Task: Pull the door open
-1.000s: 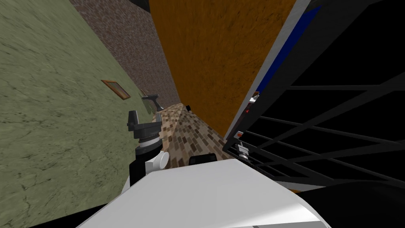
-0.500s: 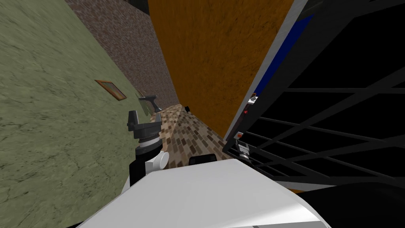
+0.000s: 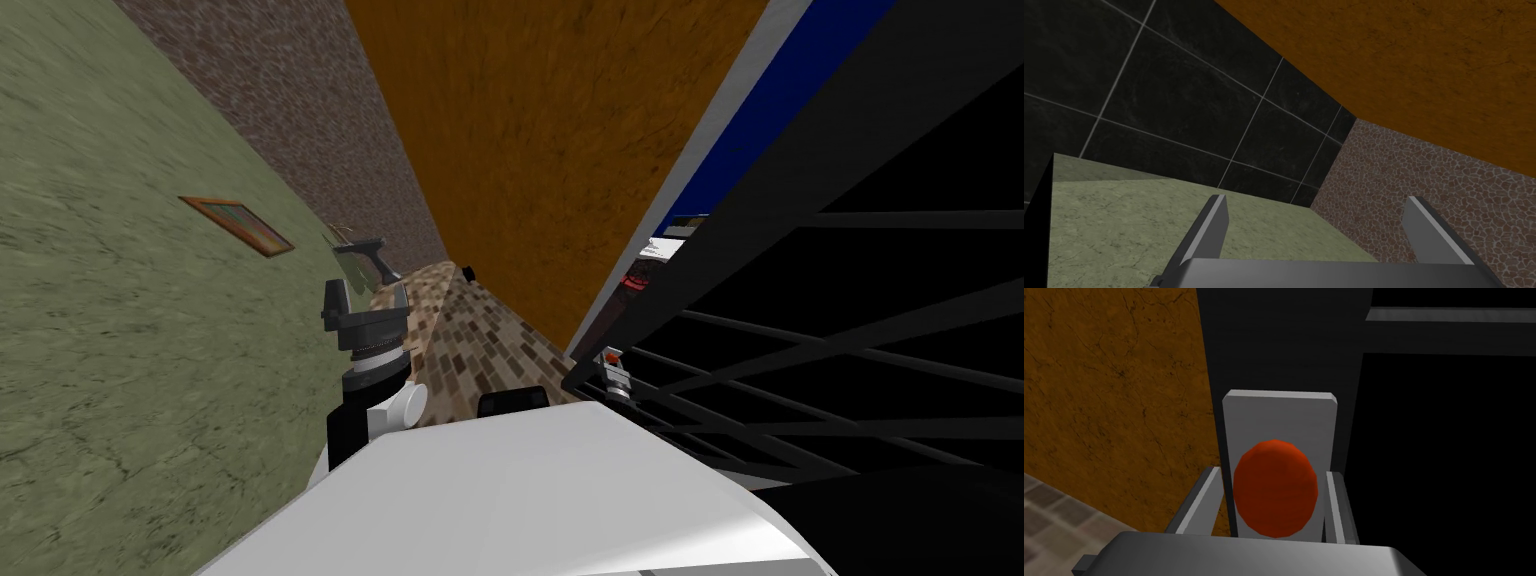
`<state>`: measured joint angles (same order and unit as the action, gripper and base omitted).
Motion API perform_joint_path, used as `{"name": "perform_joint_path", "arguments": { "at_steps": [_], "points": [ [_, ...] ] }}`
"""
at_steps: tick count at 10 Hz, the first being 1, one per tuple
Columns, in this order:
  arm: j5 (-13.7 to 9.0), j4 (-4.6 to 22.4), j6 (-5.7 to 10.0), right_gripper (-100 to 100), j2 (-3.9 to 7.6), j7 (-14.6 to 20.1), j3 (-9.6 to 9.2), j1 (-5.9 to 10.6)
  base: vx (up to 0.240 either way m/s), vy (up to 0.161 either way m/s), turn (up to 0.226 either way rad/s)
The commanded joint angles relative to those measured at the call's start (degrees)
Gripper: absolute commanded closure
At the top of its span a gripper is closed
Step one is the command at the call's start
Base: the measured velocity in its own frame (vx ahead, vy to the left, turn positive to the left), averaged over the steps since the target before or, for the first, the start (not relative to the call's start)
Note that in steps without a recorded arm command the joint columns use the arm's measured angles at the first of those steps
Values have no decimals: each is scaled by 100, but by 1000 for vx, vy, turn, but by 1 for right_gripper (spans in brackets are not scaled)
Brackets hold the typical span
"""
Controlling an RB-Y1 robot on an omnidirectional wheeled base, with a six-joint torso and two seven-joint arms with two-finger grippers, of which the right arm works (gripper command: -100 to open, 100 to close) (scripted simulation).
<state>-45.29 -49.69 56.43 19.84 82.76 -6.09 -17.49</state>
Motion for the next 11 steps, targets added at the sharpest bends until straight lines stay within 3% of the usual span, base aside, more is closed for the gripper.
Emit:
{"name": "perform_joint_path", "arguments": {
  "at_steps": [1,5,11],
  "points": [
    [-1,0,1,100,-3,-5,-1,-5,-43,13,-7],
    [-1,0,1,100,-3,-5,-1,-5,-16,8,2],
    [311,-211,77,100,225,274,-495,-196,-210,8,70]
  ]
}}
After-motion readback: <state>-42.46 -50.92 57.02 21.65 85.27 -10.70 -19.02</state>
